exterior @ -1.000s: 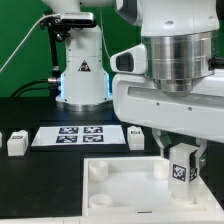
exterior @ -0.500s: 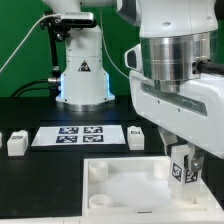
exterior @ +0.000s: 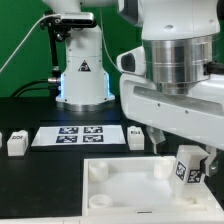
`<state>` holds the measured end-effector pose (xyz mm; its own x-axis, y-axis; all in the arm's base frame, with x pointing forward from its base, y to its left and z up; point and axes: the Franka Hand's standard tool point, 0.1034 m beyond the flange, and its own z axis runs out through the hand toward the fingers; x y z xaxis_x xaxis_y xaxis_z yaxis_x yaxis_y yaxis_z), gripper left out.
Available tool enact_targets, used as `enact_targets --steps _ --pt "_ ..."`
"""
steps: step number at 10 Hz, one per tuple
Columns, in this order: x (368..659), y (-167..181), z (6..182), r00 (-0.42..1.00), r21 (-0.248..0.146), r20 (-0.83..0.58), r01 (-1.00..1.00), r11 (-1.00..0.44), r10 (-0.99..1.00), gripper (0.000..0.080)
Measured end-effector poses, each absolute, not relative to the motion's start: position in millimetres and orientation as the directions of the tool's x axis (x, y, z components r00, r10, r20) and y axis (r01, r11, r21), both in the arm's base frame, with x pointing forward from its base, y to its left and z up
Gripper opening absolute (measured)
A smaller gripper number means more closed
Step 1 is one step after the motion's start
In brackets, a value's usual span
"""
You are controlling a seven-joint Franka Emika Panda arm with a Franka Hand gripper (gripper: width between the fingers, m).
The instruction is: Assemble one leg
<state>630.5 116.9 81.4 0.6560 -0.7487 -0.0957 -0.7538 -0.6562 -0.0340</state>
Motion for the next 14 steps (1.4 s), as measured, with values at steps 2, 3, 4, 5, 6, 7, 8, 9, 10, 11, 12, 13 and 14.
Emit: enact_targets --steps 2,3,4,5,6,7,8,9,10,11,12,13,14 --pt "631.5 117.3 82.8 0.838 -0.018 -0.110 -0.539 -0.842 -0.535 0.0649" --pt "633.8 116.3 82.4 0.906 -0.023 -0.119 -0.411 -0.911 -0.406 0.0649" --pt "635.2 115.9 81.5 0.958 -0.036 -0.128 -0.262 -0.964 -0.256 0.0649" --pt "636.0 116.1 81.4 0.980 -0.047 -0.128 -0.159 -0.986 -0.152 0.0649" --pt "635.1 116.2 81.6 0.990 -0.054 -0.129 -0.057 -0.997 -0.049 0.0649" --pt "634.9 116.8 81.5 0.987 -0.063 -0.119 0.099 -0.993 0.106 0.0649" --pt "635.8 116.5 81.1 0.974 -0.073 -0.106 0.192 -0.979 0.199 0.0649" --pt "637.2 115.2 80.4 0.961 -0.079 -0.091 0.254 -0.964 0.260 0.0649" --pt "637.1 115.6 80.3 0.968 -0.076 -0.093 0.226 -0.971 0.233 0.0649" --pt "637.1 115.3 80.3 0.968 -0.076 -0.093 0.227 -0.971 0.234 0.0527" --pt "637.1 115.2 80.3 0.968 -0.076 -0.093 0.227 -0.971 0.234 0.0392" --pt "637.2 115.3 80.4 0.968 -0.076 -0.093 0.227 -0.971 0.234 0.0392" --pt "637.2 115.3 80.4 0.968 -0.076 -0.093 0.227 -0.971 0.234 0.0291"
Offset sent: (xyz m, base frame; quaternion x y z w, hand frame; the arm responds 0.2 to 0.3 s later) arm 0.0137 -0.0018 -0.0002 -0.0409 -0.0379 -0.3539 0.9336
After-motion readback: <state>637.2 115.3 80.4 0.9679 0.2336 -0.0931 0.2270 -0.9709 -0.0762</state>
